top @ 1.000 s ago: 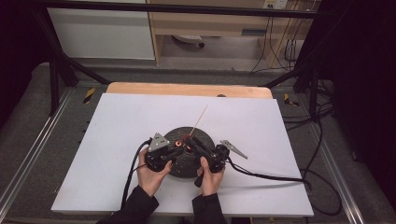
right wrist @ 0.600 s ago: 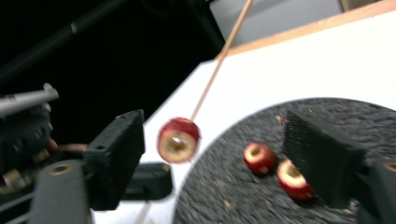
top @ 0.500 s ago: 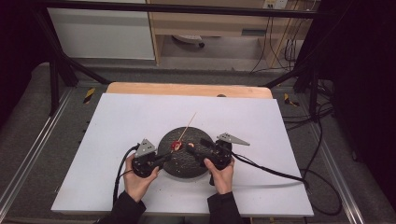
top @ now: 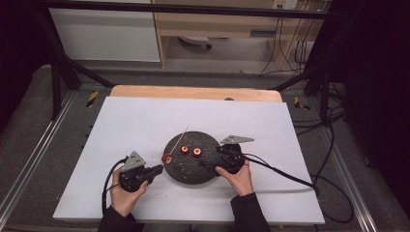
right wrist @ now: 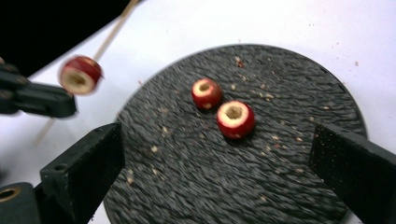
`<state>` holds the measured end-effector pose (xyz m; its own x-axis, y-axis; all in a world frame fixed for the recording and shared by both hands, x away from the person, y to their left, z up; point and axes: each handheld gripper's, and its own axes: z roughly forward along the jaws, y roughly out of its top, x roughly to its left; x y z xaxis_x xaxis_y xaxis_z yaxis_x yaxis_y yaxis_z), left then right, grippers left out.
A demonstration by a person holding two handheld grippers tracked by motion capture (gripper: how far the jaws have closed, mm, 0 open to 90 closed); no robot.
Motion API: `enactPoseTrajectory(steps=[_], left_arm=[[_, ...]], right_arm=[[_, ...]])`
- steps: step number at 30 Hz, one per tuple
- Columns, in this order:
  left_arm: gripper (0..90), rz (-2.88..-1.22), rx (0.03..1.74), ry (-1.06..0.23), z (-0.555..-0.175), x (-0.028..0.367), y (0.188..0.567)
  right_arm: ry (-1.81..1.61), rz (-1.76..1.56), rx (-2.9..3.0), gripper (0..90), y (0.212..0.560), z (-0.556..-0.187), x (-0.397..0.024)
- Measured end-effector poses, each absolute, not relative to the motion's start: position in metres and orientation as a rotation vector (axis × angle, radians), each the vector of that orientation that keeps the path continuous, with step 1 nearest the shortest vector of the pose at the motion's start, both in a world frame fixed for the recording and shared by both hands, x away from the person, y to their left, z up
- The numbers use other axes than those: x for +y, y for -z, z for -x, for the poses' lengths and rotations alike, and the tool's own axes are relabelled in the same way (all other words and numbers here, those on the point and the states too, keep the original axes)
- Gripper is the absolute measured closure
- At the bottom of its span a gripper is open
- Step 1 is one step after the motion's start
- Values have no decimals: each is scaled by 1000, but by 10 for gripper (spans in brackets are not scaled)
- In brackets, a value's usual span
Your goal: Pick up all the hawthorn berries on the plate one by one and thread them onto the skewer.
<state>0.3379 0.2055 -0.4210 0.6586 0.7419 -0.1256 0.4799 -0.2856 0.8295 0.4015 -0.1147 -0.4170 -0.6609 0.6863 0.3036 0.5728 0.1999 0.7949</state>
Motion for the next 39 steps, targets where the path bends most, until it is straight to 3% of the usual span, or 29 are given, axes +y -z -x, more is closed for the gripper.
enactPoseTrajectory(steps=[19, 39], left_arm=[[884, -1998, 955, -348, -329, 229, 433], [884, -1995, 977, -333, -331, 235, 435]], right_arm=[[-975, -1091, 2591, 86, 396, -436, -92], [-688, -948, 2807, 370, 400, -477, -45]])
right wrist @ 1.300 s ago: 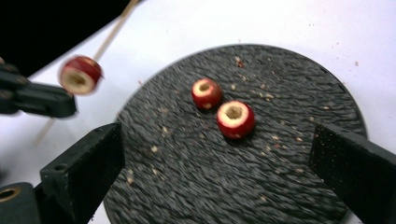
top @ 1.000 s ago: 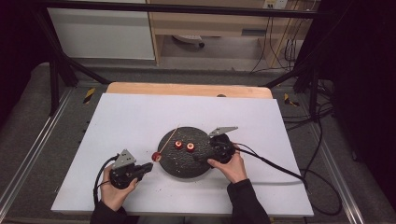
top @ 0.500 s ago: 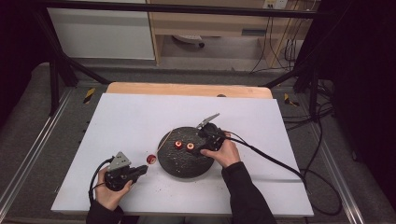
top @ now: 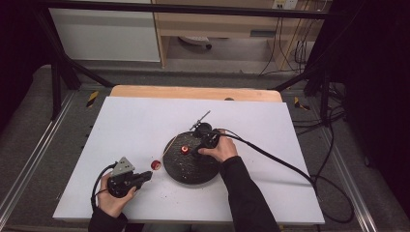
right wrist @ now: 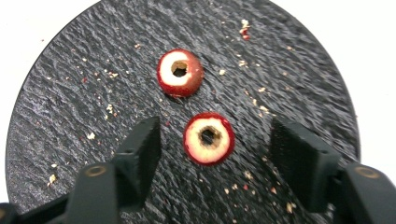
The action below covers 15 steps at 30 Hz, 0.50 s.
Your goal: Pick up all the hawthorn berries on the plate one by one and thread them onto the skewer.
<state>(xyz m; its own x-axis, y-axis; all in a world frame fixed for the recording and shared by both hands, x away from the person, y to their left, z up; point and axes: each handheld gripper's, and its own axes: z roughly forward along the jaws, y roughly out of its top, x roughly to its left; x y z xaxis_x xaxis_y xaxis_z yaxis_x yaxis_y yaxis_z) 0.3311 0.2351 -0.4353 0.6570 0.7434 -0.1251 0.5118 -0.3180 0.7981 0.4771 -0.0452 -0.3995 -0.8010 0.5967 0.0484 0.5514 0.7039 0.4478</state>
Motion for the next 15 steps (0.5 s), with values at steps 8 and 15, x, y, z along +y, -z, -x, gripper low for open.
enactPoseTrajectory(steps=[8, 15], left_arm=[[883, -1998, 976, -327, -332, 235, 436], [883, -2000, 976, -323, -332, 235, 436]], right_arm=[[-642, -963, 2866, 498, 407, -484, -41], [-622, -988, 2896, 585, 410, -487, -39]])
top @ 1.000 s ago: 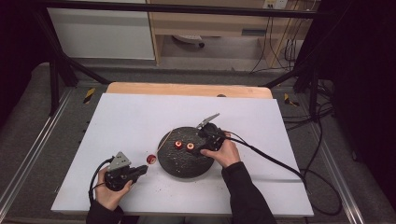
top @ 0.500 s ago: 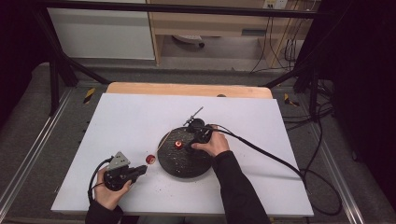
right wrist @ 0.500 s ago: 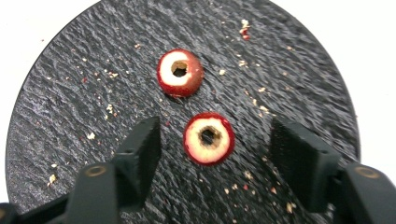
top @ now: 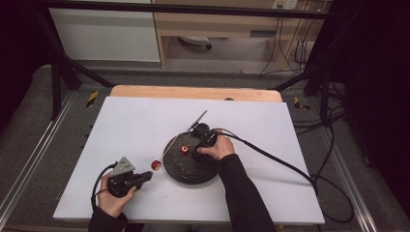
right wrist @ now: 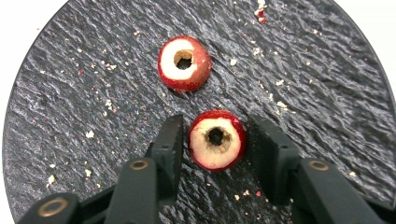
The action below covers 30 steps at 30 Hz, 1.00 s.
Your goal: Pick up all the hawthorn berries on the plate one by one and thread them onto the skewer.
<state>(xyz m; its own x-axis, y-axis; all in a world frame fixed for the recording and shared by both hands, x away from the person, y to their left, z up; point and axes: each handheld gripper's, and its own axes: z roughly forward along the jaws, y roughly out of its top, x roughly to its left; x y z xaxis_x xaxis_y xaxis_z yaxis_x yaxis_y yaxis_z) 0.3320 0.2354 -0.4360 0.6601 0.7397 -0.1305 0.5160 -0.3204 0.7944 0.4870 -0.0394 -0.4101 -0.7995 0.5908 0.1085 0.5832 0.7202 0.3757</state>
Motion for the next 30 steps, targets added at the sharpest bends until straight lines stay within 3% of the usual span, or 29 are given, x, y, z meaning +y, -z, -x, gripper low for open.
enactPoseTrajectory(steps=[30], left_arm=[[884, -1998, 970, -325, -331, 234, 436]], right_arm=[[-716, -1120, 2823, 611, 381, -478, -52]])
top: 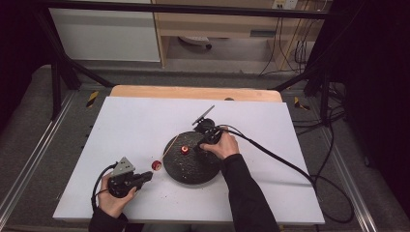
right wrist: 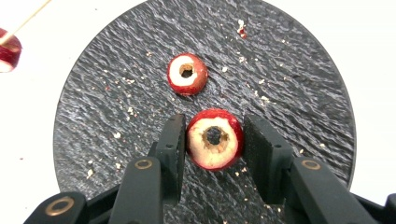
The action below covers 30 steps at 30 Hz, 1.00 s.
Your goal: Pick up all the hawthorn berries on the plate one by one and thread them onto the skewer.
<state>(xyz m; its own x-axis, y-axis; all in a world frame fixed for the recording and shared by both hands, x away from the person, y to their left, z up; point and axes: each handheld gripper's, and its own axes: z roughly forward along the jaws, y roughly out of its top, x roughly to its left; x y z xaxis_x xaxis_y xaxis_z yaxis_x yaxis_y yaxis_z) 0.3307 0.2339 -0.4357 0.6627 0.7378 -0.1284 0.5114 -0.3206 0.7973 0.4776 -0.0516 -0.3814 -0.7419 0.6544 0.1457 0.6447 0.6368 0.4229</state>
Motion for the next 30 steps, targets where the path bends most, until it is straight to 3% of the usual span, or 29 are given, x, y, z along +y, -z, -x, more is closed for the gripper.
enactPoseTrajectory(steps=[17, 30], left_arm=[[884, -1991, 967, -330, -329, 233, 435], [884, -1991, 960, -332, -328, 231, 434]], right_arm=[[-874, -1193, 2733, 611, 369, -459, -67], [-1237, -1247, 2565, 611, 377, -435, -80]])
